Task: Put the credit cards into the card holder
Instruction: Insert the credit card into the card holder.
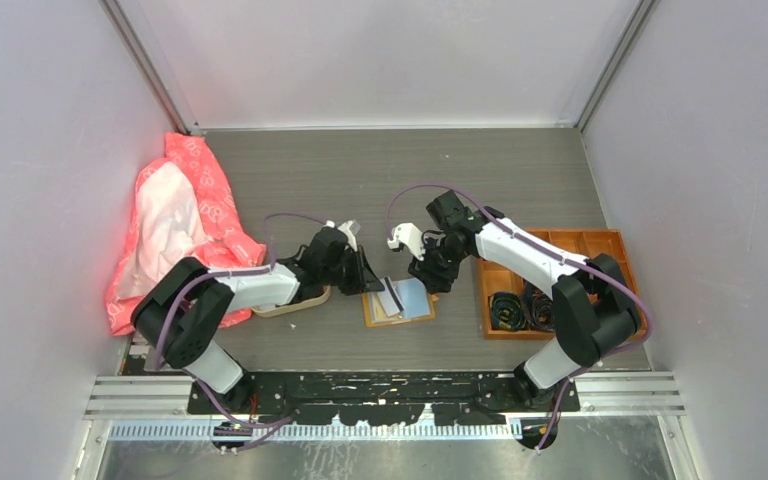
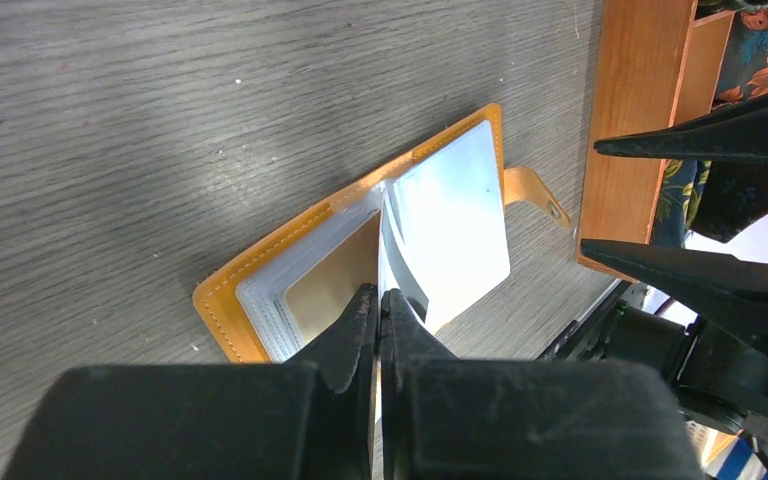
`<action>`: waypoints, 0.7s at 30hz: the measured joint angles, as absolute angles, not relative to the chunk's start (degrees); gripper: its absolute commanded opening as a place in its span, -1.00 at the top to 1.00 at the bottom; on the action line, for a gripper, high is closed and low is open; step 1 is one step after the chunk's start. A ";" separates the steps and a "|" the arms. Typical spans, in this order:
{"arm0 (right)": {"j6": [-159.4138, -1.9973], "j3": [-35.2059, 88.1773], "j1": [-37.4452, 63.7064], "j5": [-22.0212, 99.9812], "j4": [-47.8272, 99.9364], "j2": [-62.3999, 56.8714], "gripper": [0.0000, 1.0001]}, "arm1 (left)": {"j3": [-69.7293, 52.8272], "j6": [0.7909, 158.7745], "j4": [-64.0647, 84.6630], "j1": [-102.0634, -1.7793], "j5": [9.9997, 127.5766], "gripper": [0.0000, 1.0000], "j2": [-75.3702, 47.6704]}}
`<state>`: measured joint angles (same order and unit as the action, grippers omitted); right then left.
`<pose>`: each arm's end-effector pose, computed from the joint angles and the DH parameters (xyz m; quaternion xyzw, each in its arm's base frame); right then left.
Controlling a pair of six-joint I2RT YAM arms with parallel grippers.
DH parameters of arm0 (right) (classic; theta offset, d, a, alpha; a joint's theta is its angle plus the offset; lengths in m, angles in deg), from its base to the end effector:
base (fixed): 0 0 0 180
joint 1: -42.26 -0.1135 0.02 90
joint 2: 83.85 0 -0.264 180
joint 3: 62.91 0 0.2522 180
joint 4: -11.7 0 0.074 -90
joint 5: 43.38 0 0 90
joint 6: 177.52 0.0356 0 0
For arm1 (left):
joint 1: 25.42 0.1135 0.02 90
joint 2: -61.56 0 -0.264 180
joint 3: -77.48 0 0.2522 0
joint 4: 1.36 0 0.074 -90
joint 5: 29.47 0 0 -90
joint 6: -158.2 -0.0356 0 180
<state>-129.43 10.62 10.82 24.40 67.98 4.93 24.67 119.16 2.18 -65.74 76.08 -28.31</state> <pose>0.2418 0.1636 0.2097 -0.6033 0.7583 0.1750 0.1742 0.2248 -0.2033 0.1550 -0.0272 0.9015 -0.3819 0.2016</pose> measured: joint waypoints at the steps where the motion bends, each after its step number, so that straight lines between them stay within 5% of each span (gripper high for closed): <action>1: -129.43 10.62 10.82 24.40 67.98 4.93 -0.04 | 24.82 119.49 1.49 -65.74 76.41 1.00 -28.81; 17: -130.00 10.62 10.71 24.43 68.66 6.00 -0.05 | 26.31 123.82 -6.10 -65.74 80.71 1.00 -32.37; 21: -130.92 10.64 10.58 24.43 69.51 6.35 -0.20 | 26.81 124.78 -7.43 -65.74 81.39 1.00 -32.75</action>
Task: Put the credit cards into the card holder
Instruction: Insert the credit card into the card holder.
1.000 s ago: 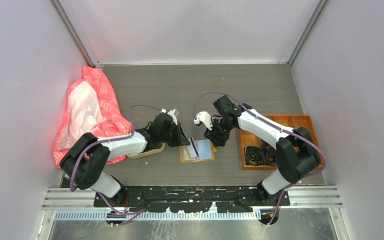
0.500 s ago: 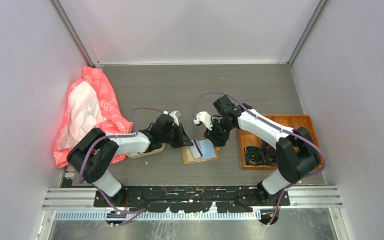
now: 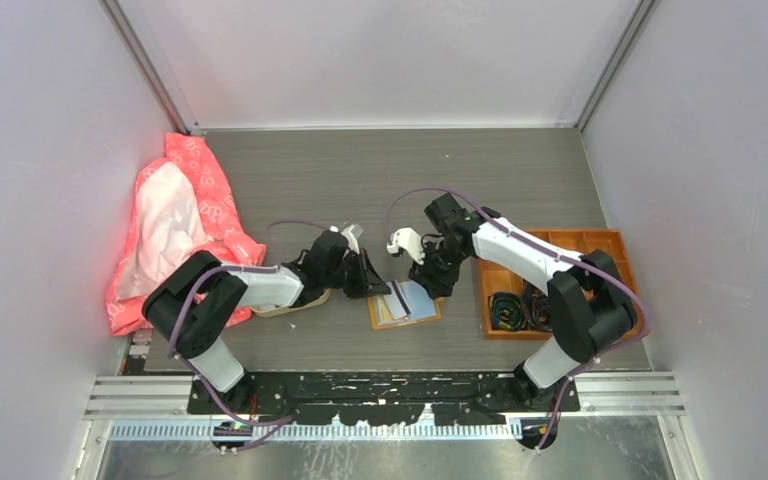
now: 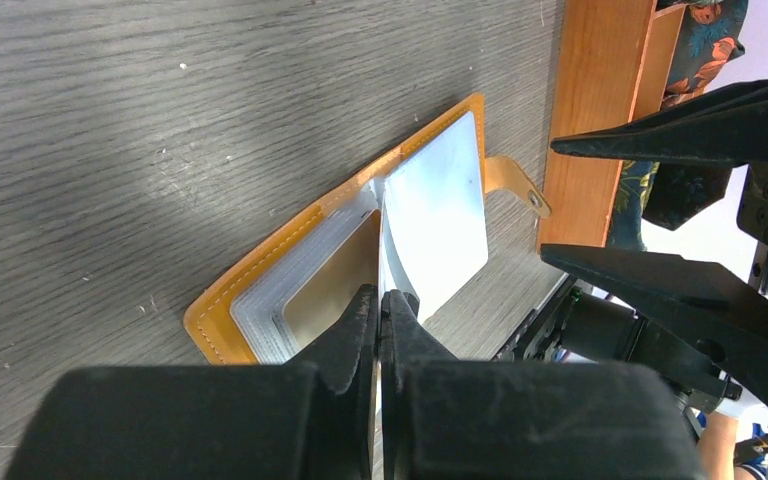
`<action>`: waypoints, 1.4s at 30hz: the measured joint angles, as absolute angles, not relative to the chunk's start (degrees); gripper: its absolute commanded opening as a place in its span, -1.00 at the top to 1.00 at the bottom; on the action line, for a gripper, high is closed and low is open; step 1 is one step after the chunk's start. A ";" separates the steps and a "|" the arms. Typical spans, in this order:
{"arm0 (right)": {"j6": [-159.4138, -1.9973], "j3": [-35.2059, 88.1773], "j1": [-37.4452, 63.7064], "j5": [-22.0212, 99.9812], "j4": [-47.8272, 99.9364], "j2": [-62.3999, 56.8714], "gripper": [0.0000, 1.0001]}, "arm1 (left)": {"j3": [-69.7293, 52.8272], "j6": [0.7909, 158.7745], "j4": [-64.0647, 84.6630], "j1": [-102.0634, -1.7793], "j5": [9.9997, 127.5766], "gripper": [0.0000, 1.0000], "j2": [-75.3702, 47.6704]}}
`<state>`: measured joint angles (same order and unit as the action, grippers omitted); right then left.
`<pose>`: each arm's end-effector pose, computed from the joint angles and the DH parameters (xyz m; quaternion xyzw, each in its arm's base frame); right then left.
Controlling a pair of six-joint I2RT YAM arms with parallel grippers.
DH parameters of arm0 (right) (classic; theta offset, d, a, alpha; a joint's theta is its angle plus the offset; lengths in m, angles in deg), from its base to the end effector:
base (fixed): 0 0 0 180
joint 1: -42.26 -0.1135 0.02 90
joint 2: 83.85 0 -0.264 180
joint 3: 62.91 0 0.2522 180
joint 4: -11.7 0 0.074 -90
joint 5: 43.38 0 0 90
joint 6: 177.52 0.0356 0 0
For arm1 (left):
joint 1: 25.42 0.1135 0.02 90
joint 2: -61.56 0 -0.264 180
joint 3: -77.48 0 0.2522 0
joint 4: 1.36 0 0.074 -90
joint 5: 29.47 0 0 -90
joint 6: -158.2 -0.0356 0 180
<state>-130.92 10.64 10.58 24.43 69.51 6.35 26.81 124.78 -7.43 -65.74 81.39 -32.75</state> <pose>0.2408 0.1644 0.2022 -0.6131 0.7551 0.1761 0.1514 0.2262 -0.2086 0.1373 -0.0456 0.8848 -0.4329 0.1666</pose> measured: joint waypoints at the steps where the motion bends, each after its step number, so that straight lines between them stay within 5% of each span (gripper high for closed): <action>1: -131.18 10.62 10.55 24.43 69.60 6.28 -0.33 | 26.94 124.85 -7.63 -65.74 81.48 1.00 -32.77; 5: -135.68 8.94 10.53 23.81 69.80 3.03 -0.80 | 27.16 124.85 -8.22 -65.74 81.70 1.00 -32.88; 9: -146.70 2.34 10.51 22.35 70.15 -5.96 -0.95 | 27.18 124.82 -8.81 -65.72 82.24 1.00 -33.34; 16: -156.21 -3.78 9.96 25.69 67.85 -4.19 -0.82 | 27.18 124.82 -9.29 -65.63 83.03 1.00 -33.84; 29: -155.24 -3.37 7.60 30.63 62.76 1.36 -0.27 | 27.18 124.87 -9.97 -65.47 84.65 1.00 -34.91; 42: -153.10 -2.41 6.69 30.94 62.28 2.44 -0.11 | 26.73 125.28 -11.21 -65.45 86.24 1.00 -36.57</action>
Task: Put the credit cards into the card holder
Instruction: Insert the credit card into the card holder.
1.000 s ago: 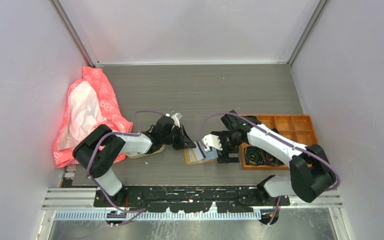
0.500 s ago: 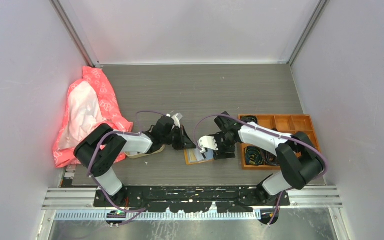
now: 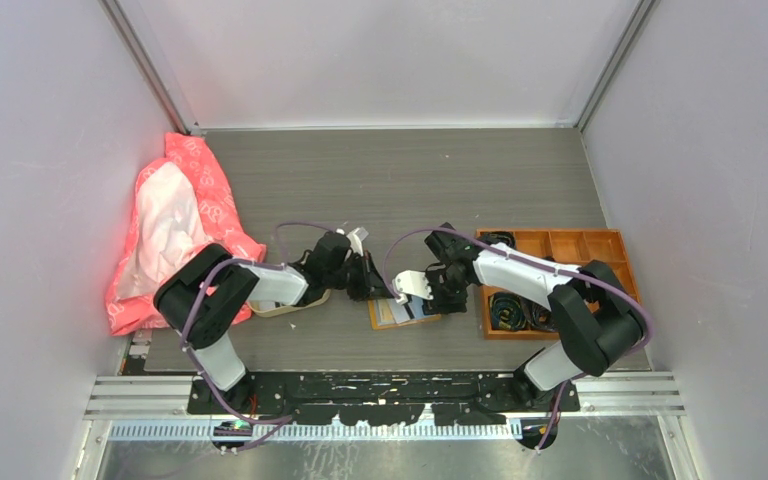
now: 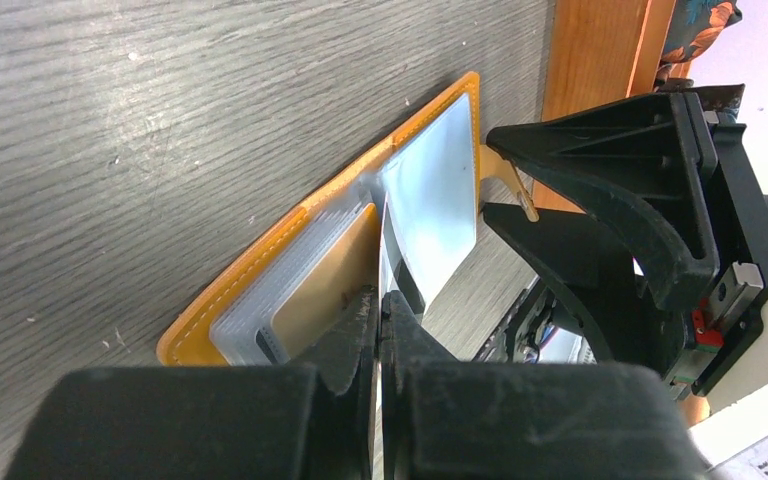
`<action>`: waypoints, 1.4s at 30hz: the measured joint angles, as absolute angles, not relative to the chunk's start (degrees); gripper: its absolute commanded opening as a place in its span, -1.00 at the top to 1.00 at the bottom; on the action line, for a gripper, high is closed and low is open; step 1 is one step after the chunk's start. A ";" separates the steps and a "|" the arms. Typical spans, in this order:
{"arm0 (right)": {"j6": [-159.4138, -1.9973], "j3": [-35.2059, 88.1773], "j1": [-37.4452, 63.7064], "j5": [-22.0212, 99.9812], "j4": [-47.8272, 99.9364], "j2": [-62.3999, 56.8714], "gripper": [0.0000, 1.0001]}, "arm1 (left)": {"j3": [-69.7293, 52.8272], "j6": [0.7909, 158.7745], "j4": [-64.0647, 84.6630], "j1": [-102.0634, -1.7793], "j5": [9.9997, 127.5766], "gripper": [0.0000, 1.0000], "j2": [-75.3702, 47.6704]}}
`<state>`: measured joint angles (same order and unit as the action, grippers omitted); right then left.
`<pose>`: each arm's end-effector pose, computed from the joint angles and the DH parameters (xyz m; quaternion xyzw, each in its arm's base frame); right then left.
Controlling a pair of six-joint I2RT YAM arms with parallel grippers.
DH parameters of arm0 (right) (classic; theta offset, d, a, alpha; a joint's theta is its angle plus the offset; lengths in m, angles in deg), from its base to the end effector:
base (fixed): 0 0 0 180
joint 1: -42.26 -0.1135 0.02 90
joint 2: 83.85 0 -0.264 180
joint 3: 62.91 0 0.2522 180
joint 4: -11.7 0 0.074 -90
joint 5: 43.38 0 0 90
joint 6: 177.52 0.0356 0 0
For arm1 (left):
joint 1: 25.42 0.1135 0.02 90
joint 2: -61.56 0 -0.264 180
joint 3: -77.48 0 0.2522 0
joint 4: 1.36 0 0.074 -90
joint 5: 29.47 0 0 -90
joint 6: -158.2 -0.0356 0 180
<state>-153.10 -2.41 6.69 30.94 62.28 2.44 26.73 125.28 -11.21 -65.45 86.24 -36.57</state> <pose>0.2022 0.1565 0.1620 -0.7701 0.6122 0.1004 0.1486 0.2291 -0.2126 0.1246 -0.0324 0.8794 -0.4551 0.1357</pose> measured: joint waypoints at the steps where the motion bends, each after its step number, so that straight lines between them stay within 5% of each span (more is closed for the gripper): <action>1: -153.08 -2.41 6.69 30.94 62.26 2.44 -0.10 | 26.51 125.26 -11.17 -65.45 86.33 1.00 -36.77; 42: -151.11 -2.30 4.13 30.96 61.62 2.57 -0.08 | 21.24 126.27 -3.54 -64.60 90.24 1.00 -39.56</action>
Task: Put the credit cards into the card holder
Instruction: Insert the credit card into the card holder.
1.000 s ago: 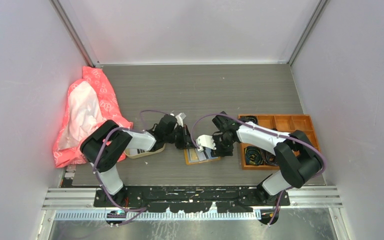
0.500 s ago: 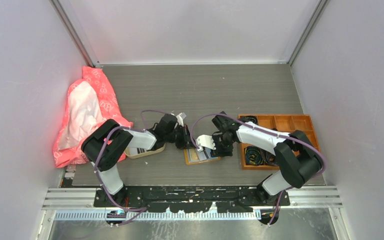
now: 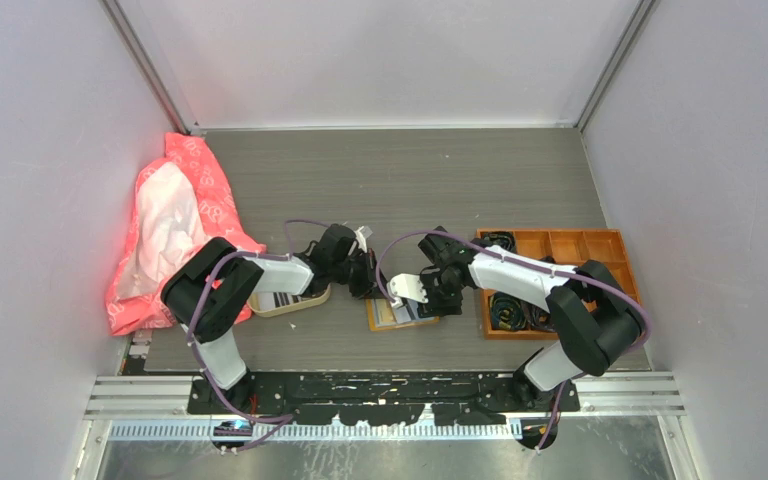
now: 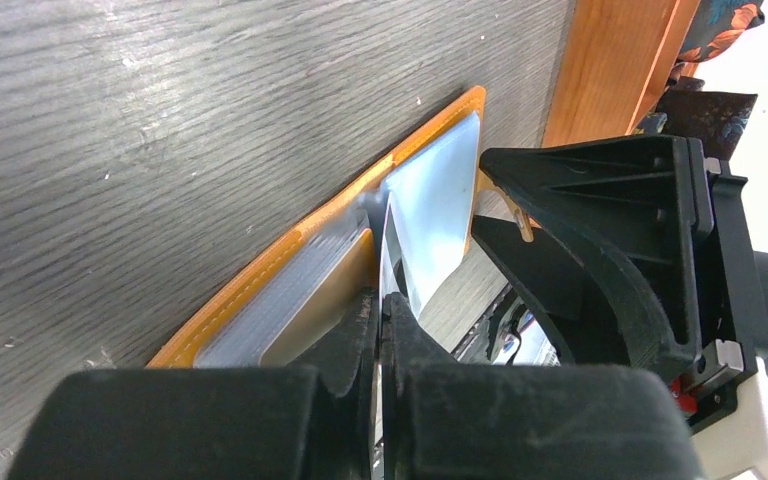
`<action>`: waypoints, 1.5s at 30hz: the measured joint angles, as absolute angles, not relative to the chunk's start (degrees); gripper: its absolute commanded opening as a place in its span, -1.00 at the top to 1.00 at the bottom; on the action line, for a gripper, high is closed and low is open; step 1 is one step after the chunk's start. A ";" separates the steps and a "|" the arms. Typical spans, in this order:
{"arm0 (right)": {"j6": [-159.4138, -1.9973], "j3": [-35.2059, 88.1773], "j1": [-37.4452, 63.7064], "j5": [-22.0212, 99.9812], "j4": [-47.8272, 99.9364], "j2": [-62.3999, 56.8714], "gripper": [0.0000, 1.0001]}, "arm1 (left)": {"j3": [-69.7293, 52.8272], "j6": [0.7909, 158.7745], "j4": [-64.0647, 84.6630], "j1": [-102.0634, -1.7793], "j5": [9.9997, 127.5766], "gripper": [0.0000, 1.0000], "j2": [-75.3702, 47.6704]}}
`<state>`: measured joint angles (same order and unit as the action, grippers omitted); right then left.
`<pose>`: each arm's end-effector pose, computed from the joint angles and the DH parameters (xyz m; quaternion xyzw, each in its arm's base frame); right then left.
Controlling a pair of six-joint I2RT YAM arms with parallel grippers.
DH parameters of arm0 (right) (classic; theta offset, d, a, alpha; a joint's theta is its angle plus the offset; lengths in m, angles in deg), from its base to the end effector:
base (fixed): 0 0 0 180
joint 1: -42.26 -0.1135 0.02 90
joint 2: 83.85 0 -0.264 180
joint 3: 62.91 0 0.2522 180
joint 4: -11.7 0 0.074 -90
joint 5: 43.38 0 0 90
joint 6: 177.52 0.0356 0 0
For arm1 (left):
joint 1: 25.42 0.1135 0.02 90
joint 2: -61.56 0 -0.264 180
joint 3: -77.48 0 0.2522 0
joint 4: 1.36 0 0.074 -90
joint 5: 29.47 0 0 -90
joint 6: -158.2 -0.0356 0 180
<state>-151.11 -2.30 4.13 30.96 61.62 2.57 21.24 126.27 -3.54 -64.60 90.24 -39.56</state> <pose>0.1964 0.1664 0.1622 -0.7731 0.6074 0.1047 0.1498 0.2421 -0.2201 0.1234 -0.0438 0.8903 -0.4462 0.0801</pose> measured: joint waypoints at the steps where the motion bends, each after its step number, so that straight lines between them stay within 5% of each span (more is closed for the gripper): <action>1: -150.96 -2.30 3.98 31.03 61.51 2.72 -0.08 | 20.91 126.22 -2.71 -64.47 90.35 1.00 -39.56; 31: -149.95 -1.73 1.75 33.08 61.03 3.31 -0.04 | 16.04 125.11 2.36 -63.38 95.73 1.00 -43.65; 45: -147.77 -0.66 1.92 31.20 62.08 0.05 -0.53 | 16.04 126.11 -0.81 -63.38 96.82 0.86 -45.40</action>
<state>-147.77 -0.66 1.92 31.20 62.08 0.05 16.04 126.11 -0.81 -63.38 96.82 -45.40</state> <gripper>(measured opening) 0.754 0.053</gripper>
